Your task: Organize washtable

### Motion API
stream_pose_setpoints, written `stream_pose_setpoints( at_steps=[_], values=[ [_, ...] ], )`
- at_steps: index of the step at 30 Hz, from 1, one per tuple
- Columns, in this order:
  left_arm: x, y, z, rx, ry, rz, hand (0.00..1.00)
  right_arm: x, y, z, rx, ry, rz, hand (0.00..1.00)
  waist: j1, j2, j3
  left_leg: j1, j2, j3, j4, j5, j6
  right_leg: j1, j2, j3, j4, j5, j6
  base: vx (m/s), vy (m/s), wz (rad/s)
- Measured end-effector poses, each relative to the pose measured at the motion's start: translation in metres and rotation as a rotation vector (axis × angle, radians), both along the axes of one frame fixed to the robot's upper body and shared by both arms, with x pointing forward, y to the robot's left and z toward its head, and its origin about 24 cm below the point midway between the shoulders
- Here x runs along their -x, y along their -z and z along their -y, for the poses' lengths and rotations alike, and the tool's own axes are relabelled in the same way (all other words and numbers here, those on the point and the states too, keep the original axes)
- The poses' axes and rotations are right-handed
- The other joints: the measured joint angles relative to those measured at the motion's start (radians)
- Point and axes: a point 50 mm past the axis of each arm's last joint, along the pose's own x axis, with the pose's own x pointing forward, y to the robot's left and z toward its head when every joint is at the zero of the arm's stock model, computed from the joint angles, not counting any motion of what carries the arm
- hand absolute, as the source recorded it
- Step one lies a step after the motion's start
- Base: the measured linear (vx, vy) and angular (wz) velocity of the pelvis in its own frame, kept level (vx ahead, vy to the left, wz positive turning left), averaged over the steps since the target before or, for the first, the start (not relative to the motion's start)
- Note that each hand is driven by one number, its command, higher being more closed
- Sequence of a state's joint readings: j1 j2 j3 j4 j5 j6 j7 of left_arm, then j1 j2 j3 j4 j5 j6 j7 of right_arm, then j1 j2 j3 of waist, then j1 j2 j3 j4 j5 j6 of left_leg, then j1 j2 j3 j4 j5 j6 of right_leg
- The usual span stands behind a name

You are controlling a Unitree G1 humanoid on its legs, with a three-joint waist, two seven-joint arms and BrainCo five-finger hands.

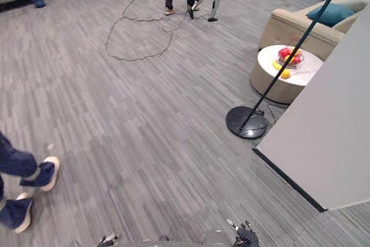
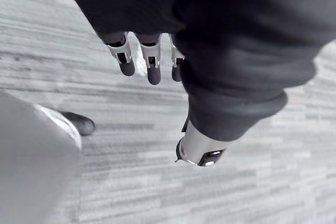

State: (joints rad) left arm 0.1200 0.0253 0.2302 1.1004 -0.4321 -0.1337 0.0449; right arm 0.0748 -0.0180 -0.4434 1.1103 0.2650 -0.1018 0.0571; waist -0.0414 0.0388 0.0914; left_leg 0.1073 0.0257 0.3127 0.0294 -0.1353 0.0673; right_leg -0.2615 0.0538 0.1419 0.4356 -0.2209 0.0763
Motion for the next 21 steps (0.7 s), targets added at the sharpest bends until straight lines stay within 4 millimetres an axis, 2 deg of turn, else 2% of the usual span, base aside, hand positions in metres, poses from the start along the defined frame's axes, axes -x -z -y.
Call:
stream_pose_setpoints(
  at_steps=[1, 2, 3, 5, 6, 7, 9, 10, 11, 12, 13, 14, 15, 17, 21],
  values=[
    [-0.007, -0.001, 0.001, 0.002, 0.006, 0.019, 0.0, 0.005, 0.0, 0.004, 0.019, -0.009, -0.022, 0.0, -0.009, -0.007, 0.001, 0.046, -0.024, -0.016, -0.026, -0.012, -0.012, -0.01, 0.029, 0.009, -0.144, 0.08, -0.015, 0.59, 0.107, 0.74],
    [-0.009, -0.001, 0.005, 0.009, 0.008, 0.021, 0.0, 0.02, 0.003, 0.006, 0.03, -0.012, -0.07, 0.0, -0.013, -0.019, -0.002, 0.102, -0.051, -0.044, -0.044, -0.03, -0.04, -0.007, 0.047, 0.043, -0.197, 0.185, -0.064, 0.56, 0.084, 0.85],
    [-0.008, -0.001, 0.004, 0.007, 0.008, 0.021, 0.0, 0.029, 0.004, 0.006, 0.032, -0.012, -0.095, 0.0, -0.013, -0.027, -0.005, 0.127, -0.064, -0.068, -0.042, -0.038, -0.053, 0.0, 0.043, 0.058, -0.177, 0.251, -0.089, 0.66, 0.046, 0.96],
    [-0.002, 0.0, 0.008, 0.019, -0.013, 0.013, 0.0, 0.049, 0.007, 0.008, 0.025, 0.0, -0.177, 0.0, -0.005, -0.015, -0.013, 0.095, -0.055, -0.119, 0.115, -0.06, -0.083, 0.015, 0.02, 0.034, -0.123, 0.198, -0.089, 0.61, -0.003, 0.67],
    [0.002, 0.001, 0.01, 0.024, -0.051, 0.004, 0.0, 0.048, 0.007, 0.008, 0.03, -0.021, -0.181, 0.0, 0.006, -0.024, -0.007, -0.003, -0.045, -0.12, 0.316, -0.068, -0.146, 0.046, -0.001, 0.04, -0.148, 0.181, -0.094, 0.63, -0.006, 0.26],
    [0.008, 0.002, 0.011, 0.027, -0.083, -0.011, 0.0, 0.042, 0.006, 0.013, 0.043, -0.031, -0.174, 0.0, 0.019, 0.004, 0.012, -0.077, -0.003, -0.107, 0.486, -0.097, -0.184, 0.105, -0.003, 0.039, -0.196, 0.179, -0.1, 0.51, -0.009, 0.13],
    [0.014, 0.003, 0.012, 0.024, -0.104, -0.031, 0.0, 0.043, 0.006, 0.016, 0.055, -0.035, -0.187, 0.0, 0.025, 0.015, 0.018, -0.105, 0.056, -0.083, 0.532, -0.106, -0.182, 0.191, -0.012, 0.009, -0.254, 0.173, -0.111, 0.36, 0.051, 0.29],
    [0.012, 0.003, 0.012, 0.02, -0.096, -0.019, 0.0, 0.043, 0.006, 0.015, 0.054, -0.044, -0.193, 0.0, 0.03, 0.004, 0.019, -0.111, 0.072, -0.067, 0.472, -0.107, -0.18, 0.238, -0.03, -0.014, -0.283, 0.172, -0.112, 0.42, 0.066, 0.52],
    [0.008, 0.001, 0.008, 0.002, -0.087, 0.0, 0.0, 0.039, 0.007, 0.009, 0.047, -0.051, -0.187, 0.0, 0.031, -0.016, 0.015, -0.11, 0.063, -0.066, 0.313, -0.099, -0.178, 0.265, -0.055, -0.037, -0.304, 0.172, -0.111, 0.24, 0.027, 0.46],
    [0.008, 0.0, 0.008, -0.004, -0.078, 0.004, 0.0, 0.037, 0.007, 0.009, 0.049, -0.055, -0.179, 0.0, 0.03, -0.019, 0.015, -0.109, 0.057, -0.071, 0.211, -0.077, -0.173, 0.275, -0.06, -0.049, -0.312, 0.172, -0.11, 0.3, 0.058, 0.4],
    [0.007, 0.0, 0.01, -0.006, -0.064, 0.004, 0.0, 0.035, 0.006, 0.011, 0.066, -0.074, -0.167, 0.0, 0.031, -0.008, 0.009, -0.125, 0.067, -0.097, 0.056, 0.06, -0.166, 0.28, -0.053, -0.065, -0.327, 0.159, -0.091, 0.24, 0.08, 0.27],
    [0.008, 0.001, 0.01, -0.009, -0.057, -0.001, 0.0, 0.036, 0.006, 0.013, 0.07, -0.078, -0.174, 0.0, 0.035, 0.003, 0.001, -0.158, 0.078, -0.124, 0.052, 0.141, -0.127, 0.291, -0.042, -0.072, -0.343, 0.134, -0.074, 0.24, 0.114, 0.25],
    [0.007, 0.0, 0.007, -0.021, -0.043, -0.004, 0.0, 0.037, 0.007, 0.009, 0.061, -0.083, -0.177, 0.0, 0.034, -0.006, -0.006, -0.155, 0.069, -0.127, 0.043, 0.147, -0.133, 0.296, -0.055, -0.08, -0.349, 0.134, -0.073, 0.2, 0.117, 0.25],
    [0.005, 0.0, 0.001, -0.055, 0.039, -0.012, 0.0, 0.046, 0.009, 0.0, 0.035, -0.081, -0.199, 0.0, 0.032, -0.042, -0.025, -0.138, 0.038, -0.15, -0.035, 0.164, -0.116, 0.294, -0.083, -0.096, -0.35, 0.112, -0.054, 0.23, 0.127, 0.35],
    [-0.001, -0.001, 0.001, -0.08, 0.139, -0.012, 0.0, 0.047, 0.01, -0.003, 0.025, -0.072, -0.199, 0.0, 0.029, -0.052, -0.028, -0.111, -0.01, -0.18, -0.101, 0.19, -0.088, 0.308, -0.116, -0.134, -0.352, 0.094, -0.028, 0.11, 0.085, 0.32]
  ],
)
